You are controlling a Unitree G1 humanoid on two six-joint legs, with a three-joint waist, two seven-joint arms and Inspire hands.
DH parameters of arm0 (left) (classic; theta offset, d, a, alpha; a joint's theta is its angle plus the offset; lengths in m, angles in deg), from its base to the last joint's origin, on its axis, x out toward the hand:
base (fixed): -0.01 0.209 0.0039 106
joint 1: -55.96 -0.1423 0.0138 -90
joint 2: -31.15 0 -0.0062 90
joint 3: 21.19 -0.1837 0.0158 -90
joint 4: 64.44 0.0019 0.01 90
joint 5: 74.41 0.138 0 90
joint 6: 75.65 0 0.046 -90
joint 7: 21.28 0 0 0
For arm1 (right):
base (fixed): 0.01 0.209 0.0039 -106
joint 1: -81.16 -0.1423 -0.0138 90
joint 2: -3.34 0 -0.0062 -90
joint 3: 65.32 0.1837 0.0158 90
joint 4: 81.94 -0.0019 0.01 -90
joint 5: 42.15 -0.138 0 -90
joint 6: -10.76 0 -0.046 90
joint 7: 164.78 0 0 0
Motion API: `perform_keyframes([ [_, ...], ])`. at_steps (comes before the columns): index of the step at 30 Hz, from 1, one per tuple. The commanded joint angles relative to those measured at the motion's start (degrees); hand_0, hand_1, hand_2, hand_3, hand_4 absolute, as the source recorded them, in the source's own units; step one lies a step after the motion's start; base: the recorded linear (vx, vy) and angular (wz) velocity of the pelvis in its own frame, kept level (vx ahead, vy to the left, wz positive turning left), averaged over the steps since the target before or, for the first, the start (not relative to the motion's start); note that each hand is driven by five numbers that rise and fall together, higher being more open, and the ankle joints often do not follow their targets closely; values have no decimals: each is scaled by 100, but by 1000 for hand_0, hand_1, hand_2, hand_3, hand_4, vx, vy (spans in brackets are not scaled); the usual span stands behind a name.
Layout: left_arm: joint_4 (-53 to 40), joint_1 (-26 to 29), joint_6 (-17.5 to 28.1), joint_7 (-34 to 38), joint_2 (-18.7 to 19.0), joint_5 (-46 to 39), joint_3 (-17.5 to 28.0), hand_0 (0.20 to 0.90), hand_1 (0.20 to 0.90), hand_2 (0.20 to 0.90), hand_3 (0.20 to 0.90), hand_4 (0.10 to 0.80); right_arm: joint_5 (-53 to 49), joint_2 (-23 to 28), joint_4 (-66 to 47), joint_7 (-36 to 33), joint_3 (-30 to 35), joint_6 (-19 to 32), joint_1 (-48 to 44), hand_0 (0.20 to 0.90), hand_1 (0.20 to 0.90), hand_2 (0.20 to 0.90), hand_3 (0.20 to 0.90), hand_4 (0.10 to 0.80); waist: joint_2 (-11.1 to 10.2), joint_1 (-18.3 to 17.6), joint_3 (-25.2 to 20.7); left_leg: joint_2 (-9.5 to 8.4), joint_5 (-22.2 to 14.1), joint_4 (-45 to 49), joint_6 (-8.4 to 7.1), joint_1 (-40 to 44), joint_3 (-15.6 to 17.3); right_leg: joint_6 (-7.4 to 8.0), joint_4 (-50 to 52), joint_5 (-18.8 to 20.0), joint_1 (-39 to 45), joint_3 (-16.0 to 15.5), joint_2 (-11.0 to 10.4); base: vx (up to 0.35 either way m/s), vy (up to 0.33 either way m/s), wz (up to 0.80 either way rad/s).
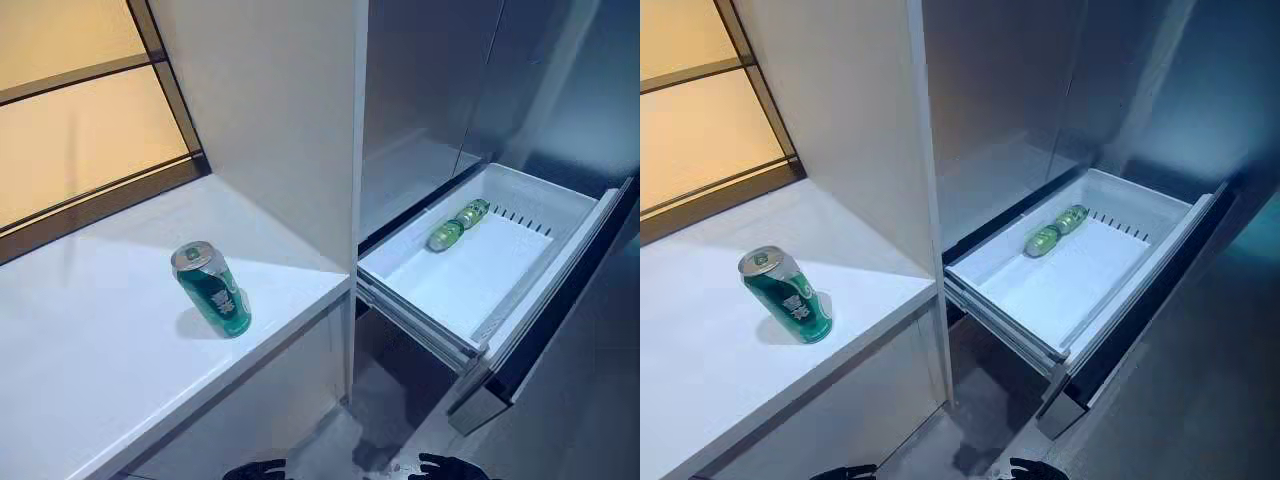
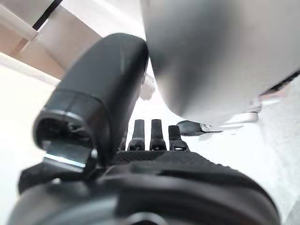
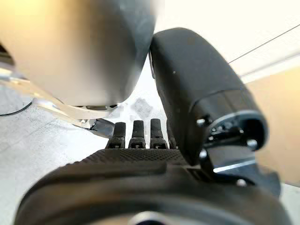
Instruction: Put drinks into fridge and close the fridge
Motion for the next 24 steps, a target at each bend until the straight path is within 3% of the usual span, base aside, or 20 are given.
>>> perform_keyframes([
  [1, 130, 123, 127, -155, -23, -77, 8, 900, 900, 900, 900, 800, 179, -28, 221, -8, -278, 31, -190, 900, 900, 900, 900, 800, -205, 47, -21, -394, -371, 390, 228, -269, 257, -129, 582, -755, -86, 221, 263, 0, 0, 0],
  [6, 145, 123, 281, -74, -16, -102, 47, 900, 900, 900, 900, 800, 191, -35, 241, 2, -288, 28, -191, 900, 900, 900, 900, 800, -209, 43, -26, -390, -369, 375, 227, -254, 263, -128, 579, -757, -82, 234, 272, 0, 0, 0],
  [11, 95, 150, 730, -30, -14, -150, 15, 900, 900, 900, 900, 800, 228, -37, 263, 17, -319, 46, -202, 900, 900, 900, 900, 800, -207, 28, -48, -386, -367, 366, 222, -248, 280, -125, 570, -751, -84, 255, 278, 0, 0, 0],
  [18, -397, 397, 2322, 52, 154, 325, -524, 900, 900, 900, 900, 800, 315, 75, 203, 132, -457, -4, -294, 900, 900, 900, 900, 800, -185, -30, -41, -353, -361, 379, 205, -256, 345, -105, 594, -734, -121, 317, 300, 0, 0, 0],
  [22, -936, 698, 3110, 622, 332, 821, -1048, 900, 900, 900, 900, 800, 351, 176, 131, 220, -516, -70, -357, 900, 900, 900, 900, 800, -145, -86, -32, -339, -345, 371, 209, -253, 373, -90, 607, -719, -140, 360, 313, -4, 5, -1],
  [24, -1377, 944, 3162, 984, 442, 894, -1243, 900, 900, 900, 900, 800, 335, 224, 106, 253, -576, -109, -383, 900, 900, 900, 900, 800, -127, -108, -36, -341, -330, 353, 216, -250, 372, -79, 605, -708, -149, 387, 323, -22, 18, -7],
])
